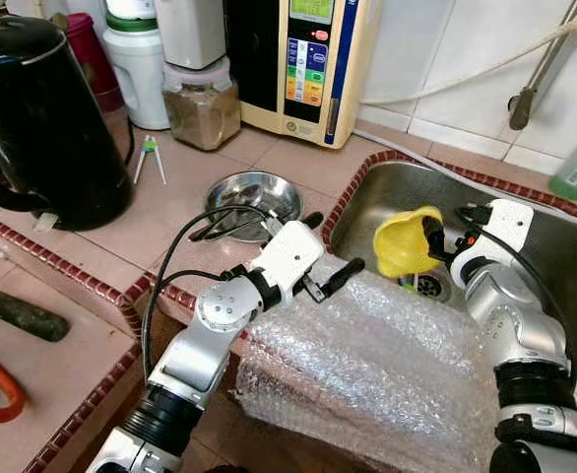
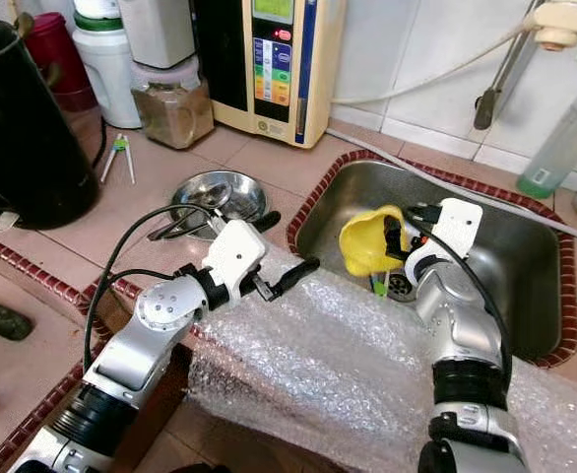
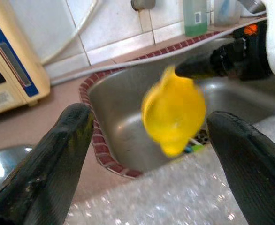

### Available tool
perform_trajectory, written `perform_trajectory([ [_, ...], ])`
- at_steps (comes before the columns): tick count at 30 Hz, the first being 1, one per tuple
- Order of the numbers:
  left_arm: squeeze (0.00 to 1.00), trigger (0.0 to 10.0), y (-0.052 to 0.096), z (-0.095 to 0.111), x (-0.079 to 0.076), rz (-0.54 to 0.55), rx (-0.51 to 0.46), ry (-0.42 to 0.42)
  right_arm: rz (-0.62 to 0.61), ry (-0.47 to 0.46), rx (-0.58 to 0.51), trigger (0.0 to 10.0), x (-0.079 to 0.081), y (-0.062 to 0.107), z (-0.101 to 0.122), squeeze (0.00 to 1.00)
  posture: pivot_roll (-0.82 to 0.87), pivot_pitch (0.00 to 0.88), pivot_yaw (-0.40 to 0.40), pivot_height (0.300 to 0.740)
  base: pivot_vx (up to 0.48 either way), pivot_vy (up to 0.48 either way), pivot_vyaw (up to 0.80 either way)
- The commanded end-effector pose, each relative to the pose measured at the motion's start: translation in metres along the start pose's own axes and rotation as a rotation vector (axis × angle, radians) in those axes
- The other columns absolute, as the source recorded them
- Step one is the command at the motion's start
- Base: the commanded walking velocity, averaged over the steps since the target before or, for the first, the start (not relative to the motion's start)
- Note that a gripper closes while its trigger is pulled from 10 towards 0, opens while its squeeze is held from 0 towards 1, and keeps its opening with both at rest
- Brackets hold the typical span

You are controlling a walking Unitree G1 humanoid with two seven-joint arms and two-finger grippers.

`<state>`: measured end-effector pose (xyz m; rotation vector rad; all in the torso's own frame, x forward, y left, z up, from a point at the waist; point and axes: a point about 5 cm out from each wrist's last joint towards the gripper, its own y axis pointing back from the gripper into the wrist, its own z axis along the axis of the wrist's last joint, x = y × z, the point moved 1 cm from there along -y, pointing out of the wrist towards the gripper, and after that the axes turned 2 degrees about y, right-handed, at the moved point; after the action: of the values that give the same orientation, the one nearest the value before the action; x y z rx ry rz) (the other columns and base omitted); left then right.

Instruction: Kitchen organization

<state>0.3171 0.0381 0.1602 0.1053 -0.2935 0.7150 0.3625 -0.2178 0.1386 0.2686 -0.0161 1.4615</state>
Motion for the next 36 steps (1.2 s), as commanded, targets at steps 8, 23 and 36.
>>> perform_trajectory([
  [8,1.00,10.0,0.001,-0.003,0.001,0.020,0.017,-0.011,-0.036,-0.031,0.060,10.0,-0.003,-0.002,-0.002,1.00,0.02,0.069,-0.017,0.740,0.000,0.000,0.00],
  [23,1.00,10.0,0.010,0.001,0.066,0.481,0.009,0.095,0.139,0.236,-0.169,10.0,0.023,0.020,0.027,0.00,0.01,0.071,-0.013,0.740,0.000,0.000,0.00],
  [36,0.00,10.0,0.042,0.005,0.078,0.622,-0.080,-0.020,0.453,0.379,-0.263,10.0,0.086,0.063,0.021,0.00,0.01,0.072,-0.019,0.740,0.000,0.000,0.00],
])
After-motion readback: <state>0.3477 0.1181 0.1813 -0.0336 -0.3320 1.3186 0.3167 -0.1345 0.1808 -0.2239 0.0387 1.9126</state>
